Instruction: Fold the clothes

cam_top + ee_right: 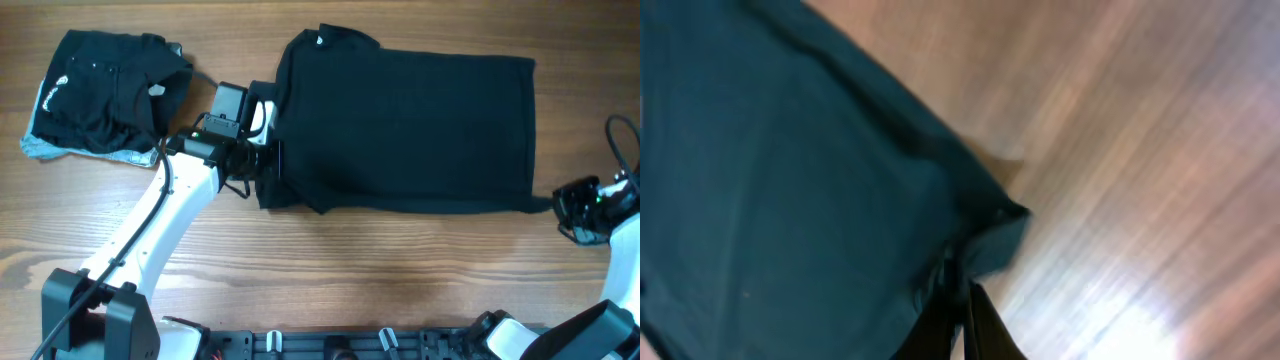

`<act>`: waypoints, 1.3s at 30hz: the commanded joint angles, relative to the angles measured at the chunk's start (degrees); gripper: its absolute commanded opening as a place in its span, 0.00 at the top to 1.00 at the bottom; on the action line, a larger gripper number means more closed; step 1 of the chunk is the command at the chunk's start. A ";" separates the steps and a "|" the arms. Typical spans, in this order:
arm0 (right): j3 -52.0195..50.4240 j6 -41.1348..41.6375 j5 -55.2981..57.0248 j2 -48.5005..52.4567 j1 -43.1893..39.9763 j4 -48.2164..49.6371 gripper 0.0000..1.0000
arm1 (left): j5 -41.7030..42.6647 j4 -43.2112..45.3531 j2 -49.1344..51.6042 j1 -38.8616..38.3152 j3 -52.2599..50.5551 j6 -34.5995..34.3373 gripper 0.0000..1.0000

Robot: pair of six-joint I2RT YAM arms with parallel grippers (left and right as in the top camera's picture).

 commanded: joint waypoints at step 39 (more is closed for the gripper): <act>1.16 -0.98 -0.87 10.97 7.78 4.20 0.33 | -1.38 14.08 8.33 -0.46 0.76 1.84 0.48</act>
